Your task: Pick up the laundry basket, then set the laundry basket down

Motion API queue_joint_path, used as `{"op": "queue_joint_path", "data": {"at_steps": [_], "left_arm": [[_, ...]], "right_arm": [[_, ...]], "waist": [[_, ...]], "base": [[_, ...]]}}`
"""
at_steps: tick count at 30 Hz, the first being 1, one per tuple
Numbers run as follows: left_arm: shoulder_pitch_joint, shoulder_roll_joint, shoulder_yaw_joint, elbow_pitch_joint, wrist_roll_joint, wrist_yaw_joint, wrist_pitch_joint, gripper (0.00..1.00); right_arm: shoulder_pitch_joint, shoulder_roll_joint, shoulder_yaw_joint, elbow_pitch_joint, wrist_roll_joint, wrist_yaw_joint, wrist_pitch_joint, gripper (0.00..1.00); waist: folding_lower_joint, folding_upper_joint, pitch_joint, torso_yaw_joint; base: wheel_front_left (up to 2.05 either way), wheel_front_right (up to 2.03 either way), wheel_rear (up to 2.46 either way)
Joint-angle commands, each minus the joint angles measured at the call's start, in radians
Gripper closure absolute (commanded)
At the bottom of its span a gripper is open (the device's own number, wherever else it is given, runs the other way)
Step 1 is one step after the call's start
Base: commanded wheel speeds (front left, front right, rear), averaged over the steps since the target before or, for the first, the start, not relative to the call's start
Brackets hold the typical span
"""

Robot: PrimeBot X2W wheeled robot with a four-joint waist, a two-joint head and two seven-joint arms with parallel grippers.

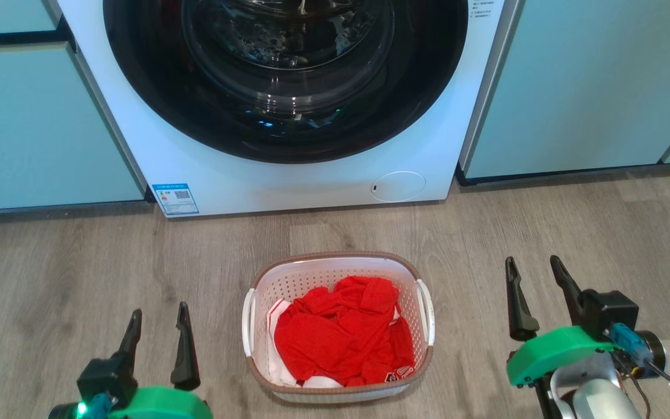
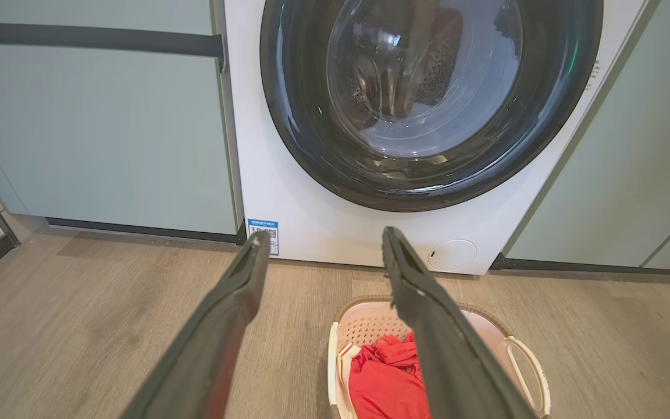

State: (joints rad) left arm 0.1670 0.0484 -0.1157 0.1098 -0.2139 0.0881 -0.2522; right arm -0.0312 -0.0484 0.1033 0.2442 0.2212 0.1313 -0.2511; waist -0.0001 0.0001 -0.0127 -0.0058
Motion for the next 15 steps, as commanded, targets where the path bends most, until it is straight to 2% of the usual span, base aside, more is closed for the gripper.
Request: {"op": "queue_joint_path", "data": {"at_steps": [1, 15], "left_arm": [[-0.027, 0.002, 0.037, -0.034, 0.008, -0.002, -0.010, 0.00], [-0.030, 0.002, 0.048, -0.032, 0.014, -0.002, -0.010, 0.00]], "right_arm": [[-0.010, -0.002, 0.024, -0.030, 0.005, -0.001, -0.011, 0.00], [-0.016, -0.002, 0.023, -0.020, 0.003, -0.001, -0.011, 0.00]], "waist": [[0.0001, -0.0001, 0.000, 0.001], [0.0001, -0.0001, 0.005, 0.002]], "base": [[0.00, 0.00, 0.00], [0.00, 0.00, 0.00]]}}
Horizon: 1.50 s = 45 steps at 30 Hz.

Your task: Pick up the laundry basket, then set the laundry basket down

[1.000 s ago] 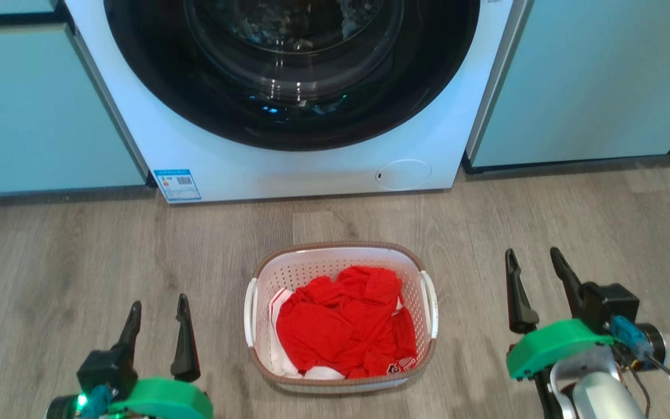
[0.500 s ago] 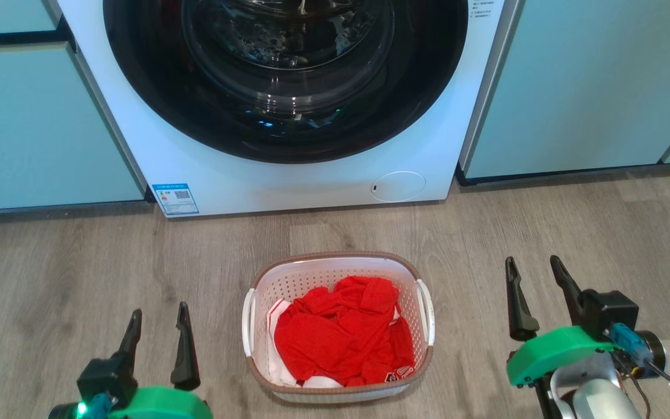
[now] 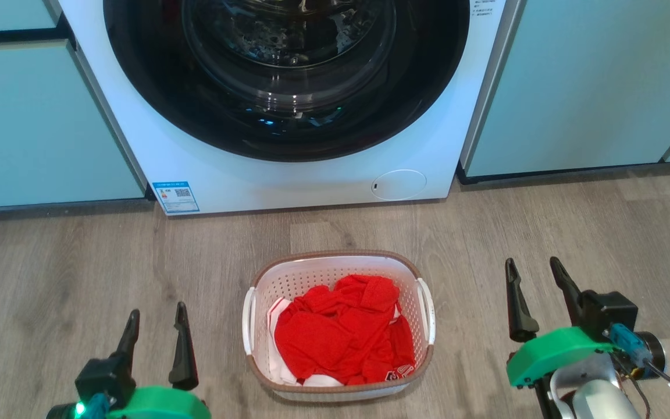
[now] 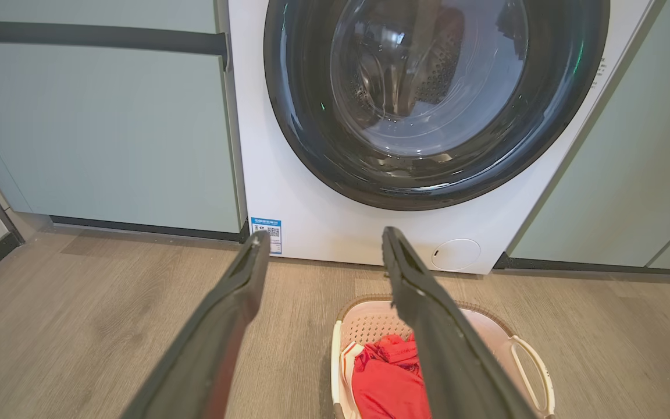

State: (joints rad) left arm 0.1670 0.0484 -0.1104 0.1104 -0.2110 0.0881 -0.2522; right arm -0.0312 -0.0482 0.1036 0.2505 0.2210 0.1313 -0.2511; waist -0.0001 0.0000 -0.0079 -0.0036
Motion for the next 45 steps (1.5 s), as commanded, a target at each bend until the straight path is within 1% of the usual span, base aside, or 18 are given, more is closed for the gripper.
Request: {"op": "queue_joint_path", "data": {"at_steps": [1, 4, 5, 10, 45], "left_arm": [[-0.030, 0.002, 0.043, -0.033, 0.012, -0.002, -0.010, 0.00], [-0.032, 0.002, 0.044, -0.033, 0.017, -0.002, -0.010, 0.00], [0.000, 0.000, 0.003, 0.004, 0.006, 0.000, 0.000, 1.00], [0.012, -0.001, -0.008, 0.076, -0.002, -0.001, 0.006, 1.00], [-0.067, 0.012, 0.038, 0.094, -0.399, -0.061, 0.091, 1.00]], "right_arm": [[-0.016, -0.002, 0.022, -0.026, 0.003, -0.001, -0.011, 0.00], [-0.017, -0.002, 0.021, -0.025, 0.003, -0.001, -0.011, 0.00], [0.000, 0.000, 0.000, 0.005, 0.000, 0.000, 0.000, 1.00], [0.022, 0.007, 0.001, 0.074, 0.008, 0.000, 0.005, 1.00], [-0.004, -0.012, -0.037, 0.051, 0.404, 0.000, 0.086, 1.00]], "waist": [[0.0001, 0.0000, 0.000, 0.000], [0.0001, 0.0000, 0.002, 0.001], [0.0001, 0.0000, 0.002, 0.001], [0.0001, 0.0000, 0.002, 0.001], [0.0001, 0.0000, 0.004, 0.001]], "base": [[0.00, 0.00, 0.00], [0.00, 0.00, 0.00], [0.00, 0.00, 0.00], [0.00, 0.00, 0.00], [0.00, 0.00, 0.00]]}}
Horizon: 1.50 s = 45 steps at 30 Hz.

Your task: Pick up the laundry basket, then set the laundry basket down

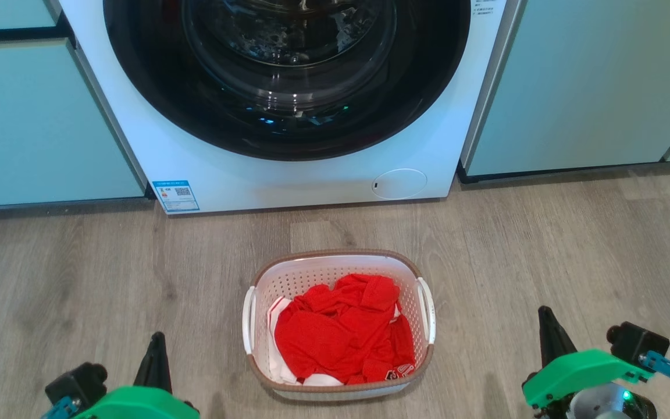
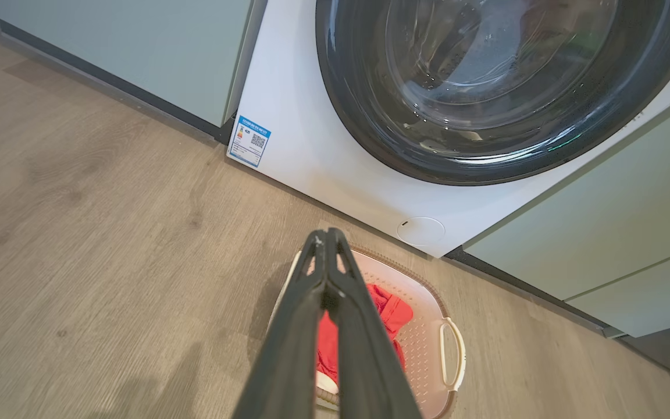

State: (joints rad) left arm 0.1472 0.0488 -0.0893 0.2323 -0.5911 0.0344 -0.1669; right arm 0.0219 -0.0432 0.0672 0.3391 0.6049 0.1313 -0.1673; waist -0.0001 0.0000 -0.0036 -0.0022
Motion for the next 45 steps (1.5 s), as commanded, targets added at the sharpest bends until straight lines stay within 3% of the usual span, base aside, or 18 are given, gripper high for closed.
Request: {"op": "queue_joint_path", "data": {"at_steps": [1, 45], "left_arm": [[-0.049, 0.012, 0.018, -0.028, -0.030, -0.009, 0.008, 1.00], [-0.149, 0.018, 0.094, -0.009, -0.529, -0.086, 0.129, 1.00]], "right_arm": [[-0.058, -0.017, -0.002, -0.038, 0.032, 0.000, 0.004, 1.00], [-0.091, -0.026, -0.071, -0.067, 0.526, 0.000, 0.125, 1.00]], "waist": [[0.0001, 0.0000, 0.000, 0.000], [0.0001, 0.0000, 0.003, 0.001]], "base": [[0.00, 0.00, 0.00], [0.00, 0.00, 0.00]]}}
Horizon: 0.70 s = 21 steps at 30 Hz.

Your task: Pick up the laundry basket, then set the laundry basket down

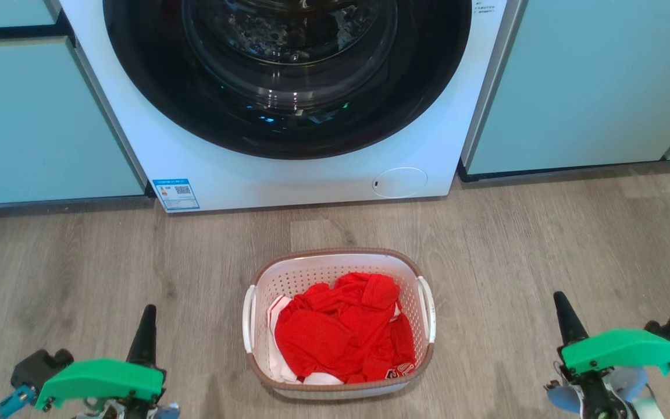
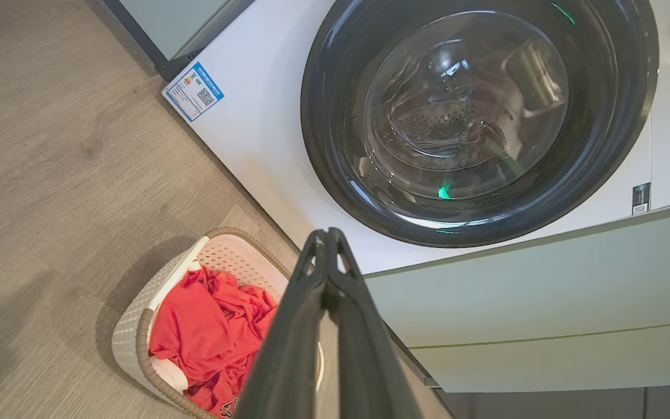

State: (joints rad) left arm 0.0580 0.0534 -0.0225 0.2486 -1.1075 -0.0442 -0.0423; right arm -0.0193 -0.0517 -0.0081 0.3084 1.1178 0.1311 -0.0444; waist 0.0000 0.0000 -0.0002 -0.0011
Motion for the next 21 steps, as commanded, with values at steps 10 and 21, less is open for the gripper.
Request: {"op": "queue_joint_path", "data": {"at_steps": [10, 21], "left_arm": [[-0.083, 0.014, 0.046, -0.021, -0.125, -0.025, 0.034, 1.00], [-0.108, 0.014, 0.067, -0.016, -0.248, -0.044, 0.066, 1.00]], "right_arm": [[-0.058, -0.018, -0.013, -0.043, 0.124, 0.000, 0.031, 1.00], [-0.067, -0.019, -0.032, -0.050, 0.246, 0.000, 0.063, 1.00]], "waist": [[0.0000, 0.0000, 0.001, 0.000], [0.0000, 0.0000, 0.002, 0.001]], "base": [[0.00, 0.00, 0.00], [0.00, 0.00, 0.00]]}}
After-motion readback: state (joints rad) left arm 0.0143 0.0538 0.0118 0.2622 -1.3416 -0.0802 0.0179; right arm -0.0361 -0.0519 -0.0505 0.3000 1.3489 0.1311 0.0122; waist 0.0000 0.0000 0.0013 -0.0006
